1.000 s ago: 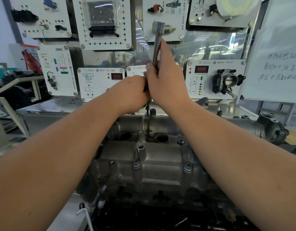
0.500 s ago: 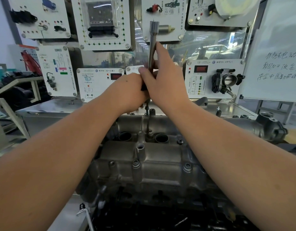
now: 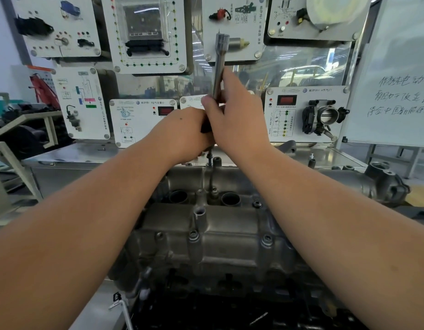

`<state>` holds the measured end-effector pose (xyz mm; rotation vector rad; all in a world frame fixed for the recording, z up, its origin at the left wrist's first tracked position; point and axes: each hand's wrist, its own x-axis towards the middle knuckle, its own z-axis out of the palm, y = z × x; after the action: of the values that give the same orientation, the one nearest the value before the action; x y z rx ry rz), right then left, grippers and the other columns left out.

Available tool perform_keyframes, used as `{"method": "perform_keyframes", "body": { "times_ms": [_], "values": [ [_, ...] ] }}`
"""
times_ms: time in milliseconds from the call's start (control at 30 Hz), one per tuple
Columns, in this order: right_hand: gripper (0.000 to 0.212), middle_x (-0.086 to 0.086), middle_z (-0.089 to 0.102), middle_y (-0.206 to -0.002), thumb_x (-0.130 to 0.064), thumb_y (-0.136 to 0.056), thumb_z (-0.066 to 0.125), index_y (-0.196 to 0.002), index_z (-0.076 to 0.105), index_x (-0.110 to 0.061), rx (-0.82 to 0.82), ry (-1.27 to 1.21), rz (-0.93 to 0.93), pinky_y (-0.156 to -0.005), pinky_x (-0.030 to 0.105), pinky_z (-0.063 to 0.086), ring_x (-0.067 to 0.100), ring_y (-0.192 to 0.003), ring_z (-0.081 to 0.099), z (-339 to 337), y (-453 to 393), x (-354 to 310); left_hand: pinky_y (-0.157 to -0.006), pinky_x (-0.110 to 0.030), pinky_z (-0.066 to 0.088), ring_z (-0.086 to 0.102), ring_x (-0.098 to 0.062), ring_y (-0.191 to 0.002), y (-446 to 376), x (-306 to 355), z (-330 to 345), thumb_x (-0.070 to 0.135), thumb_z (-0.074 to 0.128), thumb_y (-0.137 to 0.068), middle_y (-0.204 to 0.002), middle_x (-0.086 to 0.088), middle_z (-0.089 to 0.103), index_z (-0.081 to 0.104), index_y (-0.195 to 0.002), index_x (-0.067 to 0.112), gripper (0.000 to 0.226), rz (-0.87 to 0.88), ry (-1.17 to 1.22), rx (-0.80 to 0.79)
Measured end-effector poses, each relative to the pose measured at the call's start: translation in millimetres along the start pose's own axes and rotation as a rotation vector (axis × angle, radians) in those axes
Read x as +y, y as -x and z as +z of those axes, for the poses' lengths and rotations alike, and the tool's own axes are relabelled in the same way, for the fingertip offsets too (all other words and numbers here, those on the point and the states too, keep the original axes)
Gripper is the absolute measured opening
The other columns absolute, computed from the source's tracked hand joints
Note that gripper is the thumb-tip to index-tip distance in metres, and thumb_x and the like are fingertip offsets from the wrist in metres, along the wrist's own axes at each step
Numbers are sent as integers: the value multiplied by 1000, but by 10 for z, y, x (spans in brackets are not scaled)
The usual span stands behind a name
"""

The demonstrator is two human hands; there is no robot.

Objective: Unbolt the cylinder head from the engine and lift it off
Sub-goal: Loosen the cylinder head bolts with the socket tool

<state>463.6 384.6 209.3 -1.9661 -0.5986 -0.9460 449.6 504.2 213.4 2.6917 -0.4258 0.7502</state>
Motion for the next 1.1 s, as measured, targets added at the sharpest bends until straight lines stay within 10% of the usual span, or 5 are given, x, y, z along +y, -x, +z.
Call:
{"method": "perform_keyframes", "body": {
  "times_ms": [167,367,667,900,1100],
  "values": [
    [37,-3,54,-73,-22,-103,50,-137,46,-7,12,18,32,-59,30,39,16,-68,56,22,-27,29,-54,-30,38,55,-18,-62,6,-3,29,9,50,-93,-67,-2,59,49,-67,24,30,7,41,-24],
    [62,1,72,-105,-26,-100,59,-156,32,-24,-16,-46,21,-81,32,54,18,-90,68,-10,29,-19,-69,-36,53,66,-21,-70,-8,2,3,16,50,-94,-74,-5,70,52,-69,28,28,0,-29,6],
    [64,5,67,-81,-20,-104,49,-160,17,-23,-40,-9,35,-77,45,58,21,-77,67,15,8,-32,-54,-24,41,58,-14,-66,-25,-23,36,10,49,-96,-71,1,61,47,-70,27,32,9,-9,-15],
    [45,3,68,-90,-22,-103,52,-147,43,-16,1,8,6,-81,43,55,23,-84,65,4,22,-37,-57,-32,43,59,-18,-65,-1,-12,25,12,51,-94,-67,-1,62,48,-66,27,32,8,-7,13],
    [64,6,72,-90,-22,-104,49,-160,17,-22,-5,-31,30,-77,44,58,21,-80,69,9,32,-36,-52,-26,34,52,-11,-61,-24,-22,30,8,48,-95,-66,2,55,45,-67,28,35,21,-16,9]
  ]
}}
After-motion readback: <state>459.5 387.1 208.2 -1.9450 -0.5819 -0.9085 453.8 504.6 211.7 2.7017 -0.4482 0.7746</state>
